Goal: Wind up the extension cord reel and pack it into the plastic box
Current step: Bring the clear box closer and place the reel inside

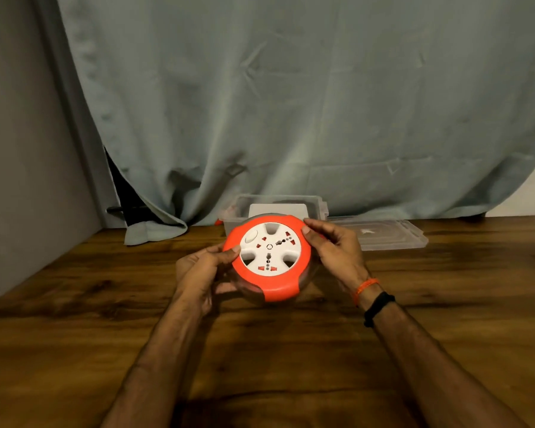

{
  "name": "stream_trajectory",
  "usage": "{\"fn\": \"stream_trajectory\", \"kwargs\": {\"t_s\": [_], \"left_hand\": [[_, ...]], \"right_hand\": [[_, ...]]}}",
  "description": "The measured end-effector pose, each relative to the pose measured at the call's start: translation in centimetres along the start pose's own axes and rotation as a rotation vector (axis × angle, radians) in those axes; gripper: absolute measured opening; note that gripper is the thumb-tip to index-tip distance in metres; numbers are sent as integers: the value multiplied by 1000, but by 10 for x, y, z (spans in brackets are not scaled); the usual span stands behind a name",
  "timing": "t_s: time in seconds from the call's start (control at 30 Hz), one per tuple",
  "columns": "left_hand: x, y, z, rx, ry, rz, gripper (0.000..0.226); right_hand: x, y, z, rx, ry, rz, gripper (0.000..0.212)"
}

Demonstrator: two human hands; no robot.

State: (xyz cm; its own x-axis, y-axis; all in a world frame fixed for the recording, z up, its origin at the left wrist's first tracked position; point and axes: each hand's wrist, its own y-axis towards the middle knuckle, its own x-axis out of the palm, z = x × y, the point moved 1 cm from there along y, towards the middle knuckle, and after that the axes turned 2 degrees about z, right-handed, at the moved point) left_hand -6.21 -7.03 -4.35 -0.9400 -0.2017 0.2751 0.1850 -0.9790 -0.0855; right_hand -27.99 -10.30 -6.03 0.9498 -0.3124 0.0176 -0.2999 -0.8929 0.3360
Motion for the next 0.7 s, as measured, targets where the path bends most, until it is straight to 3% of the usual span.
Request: {"fn": "stream_trajectory", "kwargs": {"t_s": [0.2, 0.33, 0.43, 0.7], "left_hand": [[-47, -15, 20, -51, 110, 139, 11], [-84, -10, 27, -130, 200, 180, 38], [-108, -9, 31, -158, 282, 202, 45], [-157, 6, 21, -231, 467, 259, 43]], "right_hand": [[44, -20, -2, 115, -57, -115, 25], [83, -35, 2, 242, -119, -202, 30], [107, -48, 5, 316, -143, -248, 31], [145, -68, 0, 235, -363, -310, 28]]}}
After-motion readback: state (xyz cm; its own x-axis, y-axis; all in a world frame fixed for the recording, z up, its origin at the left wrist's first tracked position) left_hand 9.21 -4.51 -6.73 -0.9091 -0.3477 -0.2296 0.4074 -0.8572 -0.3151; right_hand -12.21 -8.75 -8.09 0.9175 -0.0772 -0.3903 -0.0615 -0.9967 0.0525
